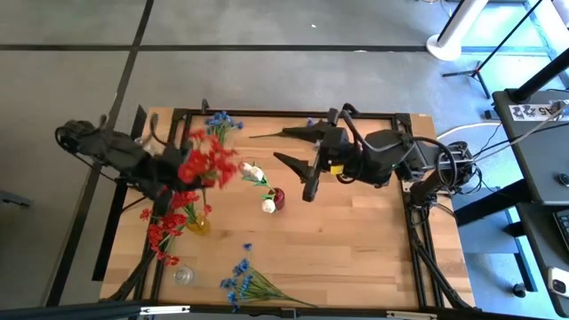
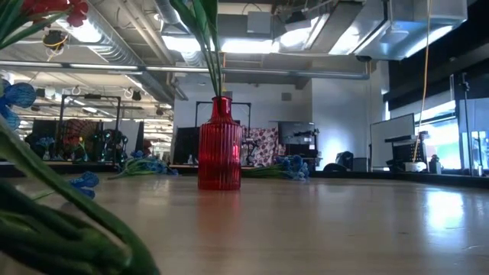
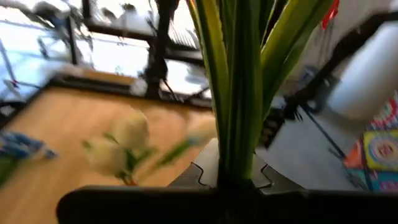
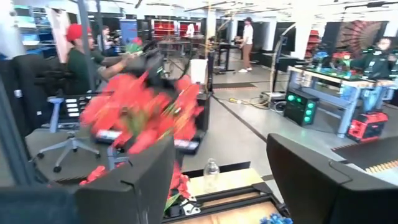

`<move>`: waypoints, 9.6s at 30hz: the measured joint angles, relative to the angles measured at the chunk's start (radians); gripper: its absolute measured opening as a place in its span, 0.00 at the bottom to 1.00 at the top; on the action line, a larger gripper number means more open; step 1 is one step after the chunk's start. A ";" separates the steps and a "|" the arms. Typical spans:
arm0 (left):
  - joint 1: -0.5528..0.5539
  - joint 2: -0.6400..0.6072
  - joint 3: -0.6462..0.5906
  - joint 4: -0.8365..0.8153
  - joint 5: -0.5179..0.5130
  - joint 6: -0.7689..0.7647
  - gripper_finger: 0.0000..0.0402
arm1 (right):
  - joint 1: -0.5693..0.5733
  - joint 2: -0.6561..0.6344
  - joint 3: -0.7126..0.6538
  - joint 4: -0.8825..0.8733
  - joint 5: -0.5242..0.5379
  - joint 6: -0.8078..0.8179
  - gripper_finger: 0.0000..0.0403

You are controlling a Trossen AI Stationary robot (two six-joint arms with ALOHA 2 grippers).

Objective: Sort flowers into vase by color
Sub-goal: Put the red flowers into the yellow vase, then put the bottom blue flowers into the transparent vase

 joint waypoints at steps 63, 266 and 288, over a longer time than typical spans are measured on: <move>-0.836 0.761 0.188 0.095 -1.124 -0.099 0.02 | 0.257 0.006 -0.021 -0.303 0.194 0.316 0.63; -0.787 0.303 0.520 -0.464 -0.274 -0.697 0.44 | 0.286 0.171 -0.027 -0.374 0.071 0.548 0.63; -0.663 0.477 0.520 -0.240 -0.419 -0.700 0.44 | 0.306 0.610 -0.029 -0.259 -0.360 0.751 0.63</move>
